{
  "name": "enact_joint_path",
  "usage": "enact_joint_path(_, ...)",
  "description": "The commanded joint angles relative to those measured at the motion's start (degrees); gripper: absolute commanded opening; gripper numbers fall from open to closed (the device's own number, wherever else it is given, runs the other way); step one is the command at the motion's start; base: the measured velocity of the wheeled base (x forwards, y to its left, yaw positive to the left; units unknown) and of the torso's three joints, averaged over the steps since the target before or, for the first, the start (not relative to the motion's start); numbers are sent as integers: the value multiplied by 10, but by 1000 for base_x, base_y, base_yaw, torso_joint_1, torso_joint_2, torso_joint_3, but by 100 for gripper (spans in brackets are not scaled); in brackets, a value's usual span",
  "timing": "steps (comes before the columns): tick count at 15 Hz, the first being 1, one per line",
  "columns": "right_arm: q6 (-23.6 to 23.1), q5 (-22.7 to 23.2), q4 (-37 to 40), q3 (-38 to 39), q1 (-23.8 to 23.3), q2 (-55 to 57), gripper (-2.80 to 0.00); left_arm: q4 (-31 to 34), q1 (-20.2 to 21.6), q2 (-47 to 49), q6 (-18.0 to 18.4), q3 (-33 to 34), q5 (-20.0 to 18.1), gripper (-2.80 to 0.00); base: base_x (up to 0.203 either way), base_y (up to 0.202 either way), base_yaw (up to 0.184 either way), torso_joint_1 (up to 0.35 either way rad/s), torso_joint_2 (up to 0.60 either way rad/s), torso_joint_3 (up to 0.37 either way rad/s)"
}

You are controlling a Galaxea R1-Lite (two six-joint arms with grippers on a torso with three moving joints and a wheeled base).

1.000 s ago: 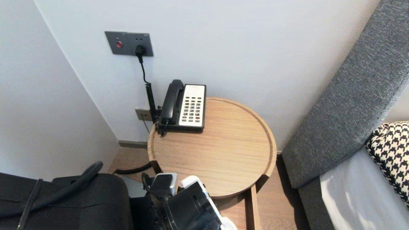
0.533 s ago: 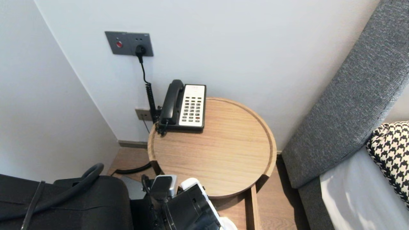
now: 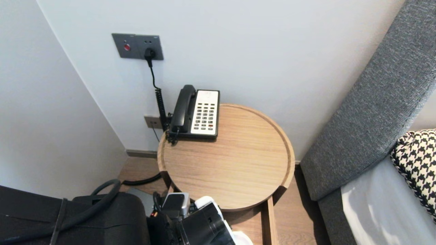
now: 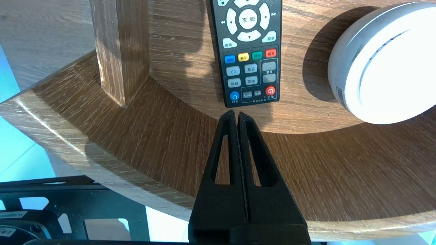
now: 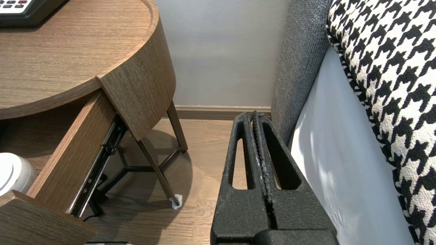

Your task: Open the nightstand drawer

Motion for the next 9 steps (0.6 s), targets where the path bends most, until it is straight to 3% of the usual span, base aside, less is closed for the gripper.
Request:
enact_joint_path(1,0,0,0,14,0,1,-280,2,1,5,-4,-1,1,-280,0,0,0,0,0,0)
enact_joint_path(9,0,0,0,14,0,1,-280,1,0,-1,-5,0,-6,-280,0,0,0,0,0,0)
